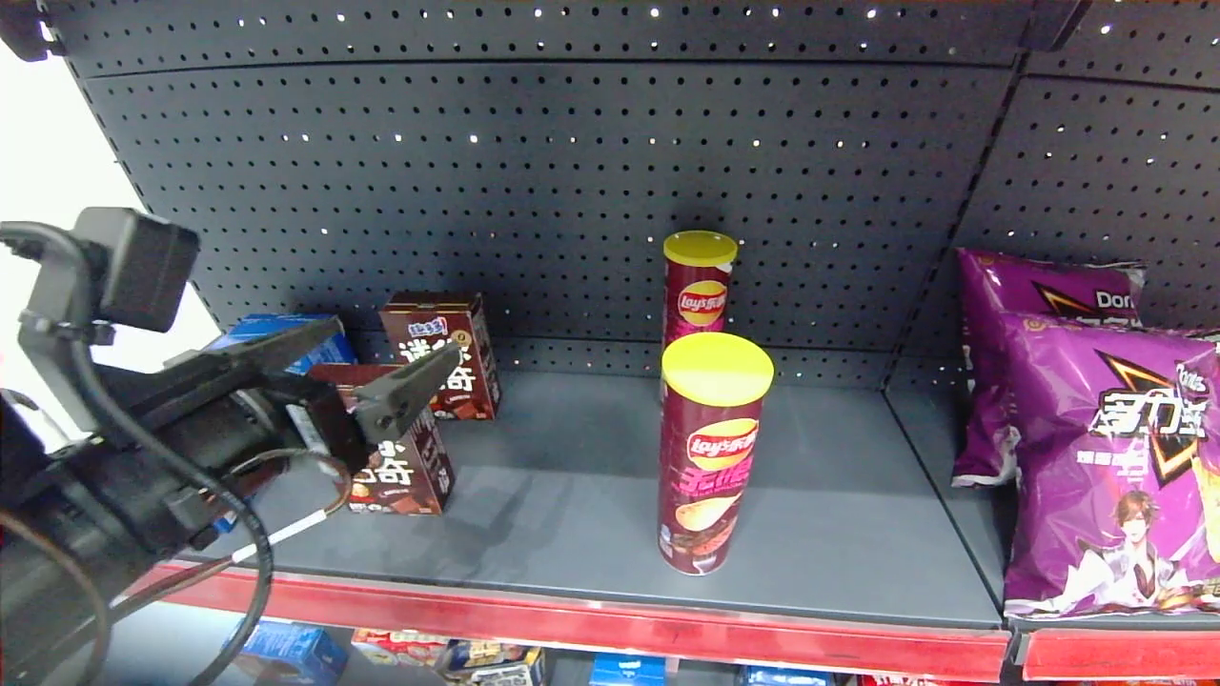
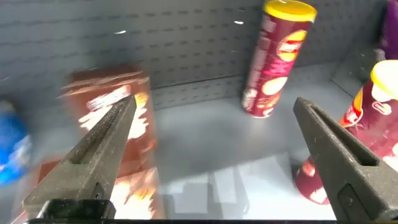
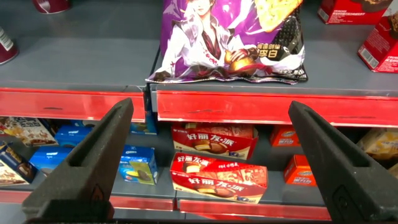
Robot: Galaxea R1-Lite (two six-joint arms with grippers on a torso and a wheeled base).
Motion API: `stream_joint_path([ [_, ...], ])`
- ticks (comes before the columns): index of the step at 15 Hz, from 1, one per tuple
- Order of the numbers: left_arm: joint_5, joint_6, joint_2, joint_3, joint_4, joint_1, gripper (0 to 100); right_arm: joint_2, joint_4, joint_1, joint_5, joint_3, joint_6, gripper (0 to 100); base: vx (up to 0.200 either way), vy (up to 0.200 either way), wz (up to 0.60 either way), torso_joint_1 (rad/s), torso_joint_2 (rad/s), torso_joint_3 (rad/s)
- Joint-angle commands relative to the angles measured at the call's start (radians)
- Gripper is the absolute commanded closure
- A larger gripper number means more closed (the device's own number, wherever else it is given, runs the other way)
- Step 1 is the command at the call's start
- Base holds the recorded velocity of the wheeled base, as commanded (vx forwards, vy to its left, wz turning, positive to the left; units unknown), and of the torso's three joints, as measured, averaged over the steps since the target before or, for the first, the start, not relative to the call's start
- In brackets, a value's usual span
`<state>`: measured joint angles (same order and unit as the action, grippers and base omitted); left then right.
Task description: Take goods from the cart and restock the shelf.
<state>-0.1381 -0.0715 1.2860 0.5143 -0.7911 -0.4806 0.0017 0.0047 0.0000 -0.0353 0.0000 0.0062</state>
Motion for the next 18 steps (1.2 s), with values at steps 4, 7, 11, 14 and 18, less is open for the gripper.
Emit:
stream_joint_path([
  [4,-0.028,-0.028,-0.579,-0.404,0.21,0.162,0,0.001,0.0,0.0,-0.001,0.0,0.0,0,0.0,0.0,0.0,0.0,0.0,0.0],
  [7,-0.029,-0.03,-0.726,-0.514,0.299,0.201,0,0.001,0.0,0.0,-0.001,0.0,0.0,0,0.0,0.0,0.0,0.0,0.0,0.0],
  [11,0.009,-0.034,-0.915,-0.514,0.549,0.303,0,0.001,0.0,0.0,0.0,0.0,0.0,0,0.0,0.0,0.0,0.0,0.0,0.0],
  [14,0.107,-0.034,-1.099,-0.514,0.728,0.404,0,0.001,0.0,0.0,0.0,0.0,0.0,0,0.0,0.0,0.0,0.0,0.0,0.0],
  [18,0.126,-0.027,-1.168,-0.514,0.724,0.419,0,0.001,0.0,0.0,0.0,0.0,0.0,0,0.0,0.0,0.0,0.0,0.0,0.0],
])
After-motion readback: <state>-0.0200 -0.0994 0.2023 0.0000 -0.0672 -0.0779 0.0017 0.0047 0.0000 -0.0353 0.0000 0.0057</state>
